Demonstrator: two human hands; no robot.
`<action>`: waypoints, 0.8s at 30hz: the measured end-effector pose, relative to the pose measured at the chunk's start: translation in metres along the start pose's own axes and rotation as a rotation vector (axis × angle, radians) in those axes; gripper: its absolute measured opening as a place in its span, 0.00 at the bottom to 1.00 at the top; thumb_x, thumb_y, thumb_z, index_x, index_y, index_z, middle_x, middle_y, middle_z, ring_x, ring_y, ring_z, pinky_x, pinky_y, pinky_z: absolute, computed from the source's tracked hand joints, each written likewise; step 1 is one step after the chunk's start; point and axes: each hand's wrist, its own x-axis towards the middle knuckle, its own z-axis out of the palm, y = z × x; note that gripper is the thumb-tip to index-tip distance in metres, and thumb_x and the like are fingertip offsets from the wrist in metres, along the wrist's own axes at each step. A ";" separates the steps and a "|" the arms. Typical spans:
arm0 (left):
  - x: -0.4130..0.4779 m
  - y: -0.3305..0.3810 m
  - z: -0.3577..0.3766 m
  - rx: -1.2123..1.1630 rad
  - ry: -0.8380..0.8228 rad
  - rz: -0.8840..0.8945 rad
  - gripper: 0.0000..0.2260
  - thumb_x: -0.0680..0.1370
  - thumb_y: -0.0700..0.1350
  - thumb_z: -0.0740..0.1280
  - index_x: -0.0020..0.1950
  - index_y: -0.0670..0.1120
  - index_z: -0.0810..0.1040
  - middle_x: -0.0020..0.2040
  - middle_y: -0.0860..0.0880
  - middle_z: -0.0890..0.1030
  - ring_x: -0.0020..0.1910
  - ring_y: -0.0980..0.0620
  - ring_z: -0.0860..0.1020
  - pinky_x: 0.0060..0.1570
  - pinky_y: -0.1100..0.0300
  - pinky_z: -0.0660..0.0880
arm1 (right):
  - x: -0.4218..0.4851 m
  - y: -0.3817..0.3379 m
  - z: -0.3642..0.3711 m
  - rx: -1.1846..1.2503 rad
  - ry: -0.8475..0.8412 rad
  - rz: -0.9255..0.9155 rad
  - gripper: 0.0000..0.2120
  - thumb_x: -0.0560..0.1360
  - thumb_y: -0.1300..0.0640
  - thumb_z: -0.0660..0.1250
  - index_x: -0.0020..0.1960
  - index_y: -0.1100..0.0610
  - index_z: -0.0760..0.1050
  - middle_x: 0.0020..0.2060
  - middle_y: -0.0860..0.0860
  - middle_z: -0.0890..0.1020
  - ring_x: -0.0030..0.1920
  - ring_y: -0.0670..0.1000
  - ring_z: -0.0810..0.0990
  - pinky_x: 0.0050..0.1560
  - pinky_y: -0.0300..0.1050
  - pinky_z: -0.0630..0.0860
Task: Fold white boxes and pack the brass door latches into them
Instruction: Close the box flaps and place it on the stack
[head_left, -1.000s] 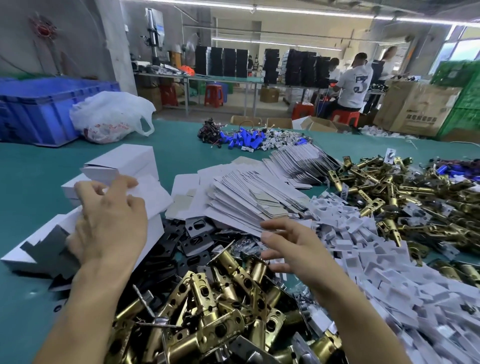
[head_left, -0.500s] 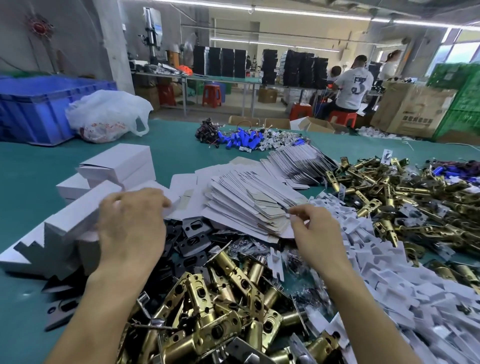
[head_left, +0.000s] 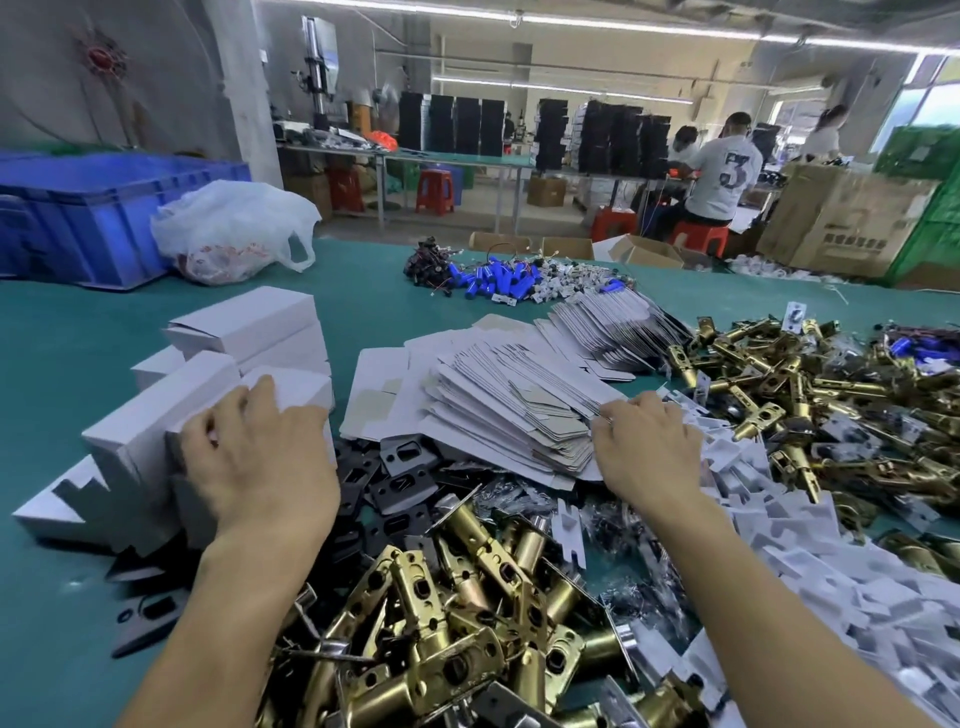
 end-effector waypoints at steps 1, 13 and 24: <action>0.000 0.000 -0.001 0.004 -0.009 -0.012 0.19 0.77 0.44 0.66 0.65 0.61 0.79 0.77 0.48 0.65 0.75 0.45 0.61 0.69 0.50 0.57 | 0.000 -0.005 0.000 0.062 -0.013 -0.051 0.19 0.82 0.48 0.55 0.67 0.54 0.74 0.64 0.56 0.74 0.64 0.58 0.70 0.62 0.54 0.68; -0.003 0.014 -0.007 -0.019 -0.044 0.215 0.09 0.80 0.42 0.63 0.56 0.48 0.81 0.63 0.50 0.79 0.66 0.47 0.75 0.69 0.50 0.65 | -0.001 -0.031 0.002 0.381 -0.187 -0.159 0.18 0.80 0.47 0.63 0.44 0.60 0.81 0.37 0.56 0.83 0.42 0.56 0.81 0.45 0.50 0.78; -0.008 0.018 -0.002 -0.049 -0.039 0.155 0.16 0.81 0.58 0.61 0.59 0.50 0.80 0.65 0.52 0.79 0.76 0.54 0.65 0.75 0.38 0.36 | -0.012 -0.035 -0.001 0.001 -0.041 -0.281 0.09 0.79 0.67 0.55 0.45 0.58 0.72 0.38 0.55 0.80 0.36 0.57 0.77 0.32 0.50 0.70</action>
